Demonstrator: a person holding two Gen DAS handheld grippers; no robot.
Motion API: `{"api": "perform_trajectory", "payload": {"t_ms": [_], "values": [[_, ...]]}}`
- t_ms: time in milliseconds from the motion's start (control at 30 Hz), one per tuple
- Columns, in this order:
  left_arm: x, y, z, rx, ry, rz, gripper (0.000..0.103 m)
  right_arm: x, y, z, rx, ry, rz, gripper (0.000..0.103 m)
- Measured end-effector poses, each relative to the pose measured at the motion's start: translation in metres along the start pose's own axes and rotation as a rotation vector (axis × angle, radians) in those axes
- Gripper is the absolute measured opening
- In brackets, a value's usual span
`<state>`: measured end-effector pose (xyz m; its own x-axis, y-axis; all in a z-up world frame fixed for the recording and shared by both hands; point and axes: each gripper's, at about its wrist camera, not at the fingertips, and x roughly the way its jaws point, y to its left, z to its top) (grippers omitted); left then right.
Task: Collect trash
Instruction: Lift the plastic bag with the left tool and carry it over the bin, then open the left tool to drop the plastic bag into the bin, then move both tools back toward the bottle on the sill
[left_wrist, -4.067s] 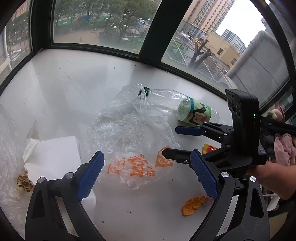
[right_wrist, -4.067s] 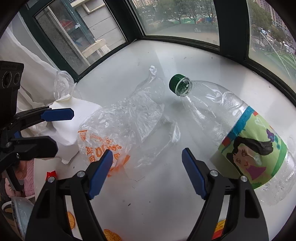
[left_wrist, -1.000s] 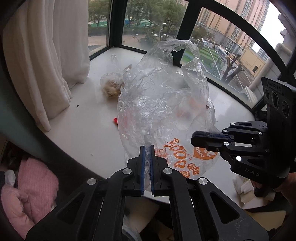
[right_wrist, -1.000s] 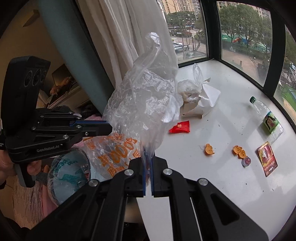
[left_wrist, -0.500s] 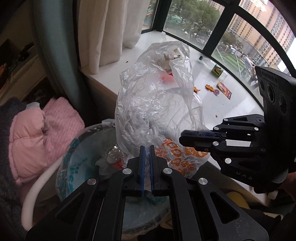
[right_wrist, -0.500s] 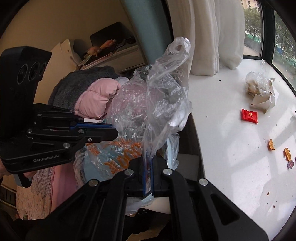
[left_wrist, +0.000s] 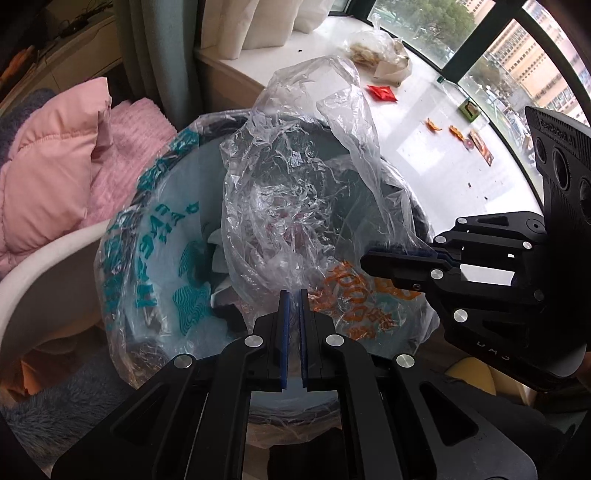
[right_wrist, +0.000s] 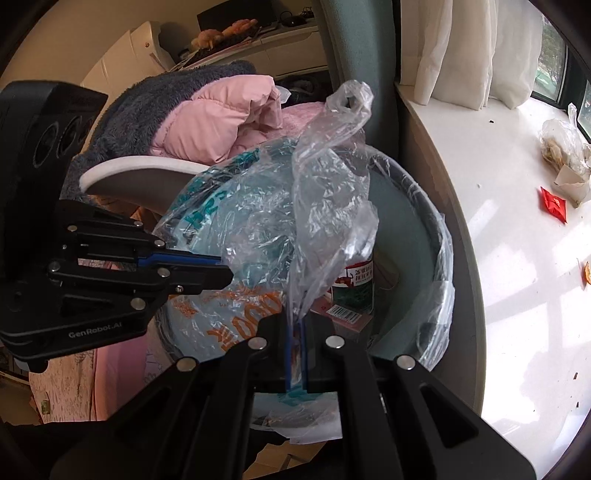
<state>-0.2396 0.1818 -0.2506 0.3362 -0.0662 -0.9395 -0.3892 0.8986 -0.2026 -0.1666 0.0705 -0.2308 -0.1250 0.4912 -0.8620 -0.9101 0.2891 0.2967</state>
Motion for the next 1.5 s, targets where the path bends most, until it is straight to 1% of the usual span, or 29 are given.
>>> {"api": "perform_trajectory", "payload": {"t_ms": [133,233,300,500,533,567,633,667,700,733,767,800,833,867,900,1000,1067,1133,1233,1500], "values": [[0.008,0.007,-0.004,0.012,0.03,0.007,0.003,0.008,0.007,-0.003,-0.006,-0.006,-0.016,0.005],[0.011,0.014,-0.004,0.01,0.035,0.009,0.003,0.006,0.008,-0.006,-0.028,-0.02,-0.038,0.005],[0.012,0.015,-0.003,0.016,0.035,0.004,0.003,0.004,0.008,-0.009,-0.042,-0.025,-0.063,0.005],[0.01,0.013,0.001,0.047,0.015,-0.01,0.004,-0.008,0.003,-0.013,-0.056,-0.054,-0.101,0.005],[0.009,0.012,0.002,0.053,0.011,-0.014,0.004,-0.01,0.002,-0.013,-0.054,-0.059,-0.109,0.009],[0.008,0.011,0.003,0.058,0.007,-0.012,0.005,-0.012,0.001,-0.013,-0.053,-0.068,-0.116,0.015],[0.004,0.011,0.004,0.061,-0.004,-0.004,0.014,-0.018,-0.001,-0.013,-0.044,-0.087,-0.115,0.057],[0.002,0.011,0.004,0.061,-0.005,-0.002,0.026,-0.021,-0.002,-0.013,-0.041,-0.1,-0.112,0.065],[0.0,0.011,0.005,0.064,-0.01,0.004,0.04,-0.024,-0.003,-0.013,-0.043,-0.111,-0.12,0.075],[-0.003,0.011,0.005,0.068,-0.021,0.015,0.046,-0.027,-0.004,-0.012,-0.043,-0.121,-0.129,0.081],[-0.007,0.011,0.004,0.07,-0.034,0.021,0.057,-0.031,-0.004,-0.012,-0.04,-0.136,-0.134,0.082],[-0.011,0.012,0.005,0.066,-0.05,0.021,0.067,-0.036,-0.005,-0.012,-0.036,-0.154,-0.141,0.086],[-0.015,0.013,0.005,0.058,-0.07,0.021,0.072,-0.041,-0.006,-0.011,-0.032,-0.174,-0.15,0.09],[-0.02,0.012,0.006,0.049,-0.092,0.021,0.081,-0.046,-0.006,-0.011,-0.029,-0.197,-0.16,0.09],[-0.024,0.013,0.007,0.039,-0.109,0.016,0.087,-0.052,-0.007,-0.011,-0.023,-0.22,-0.171,0.09],[-0.037,0.012,0.015,0.018,-0.151,-0.015,0.092,-0.07,-0.013,-0.011,0.013,-0.281,-0.202,0.09],[-0.046,0.008,0.022,0.028,-0.186,-0.024,0.094,-0.081,-0.022,-0.012,0.045,-0.306,-0.217,0.09],[-0.054,-0.001,0.033,0.05,-0.217,-0.027,0.095,-0.09,-0.033,-0.013,0.075,-0.322,-0.232,0.09],[-0.064,-0.018,0.049,0.084,-0.246,-0.054,0.095,-0.105,-0.05,-0.017,0.11,-0.338,-0.266,0.09],[-0.08,-0.082,0.096,0.199,-0.317,-0.121,0.095,-0.152,-0.094,-0.031,0.202,-0.388,-0.361,0.09]]}}
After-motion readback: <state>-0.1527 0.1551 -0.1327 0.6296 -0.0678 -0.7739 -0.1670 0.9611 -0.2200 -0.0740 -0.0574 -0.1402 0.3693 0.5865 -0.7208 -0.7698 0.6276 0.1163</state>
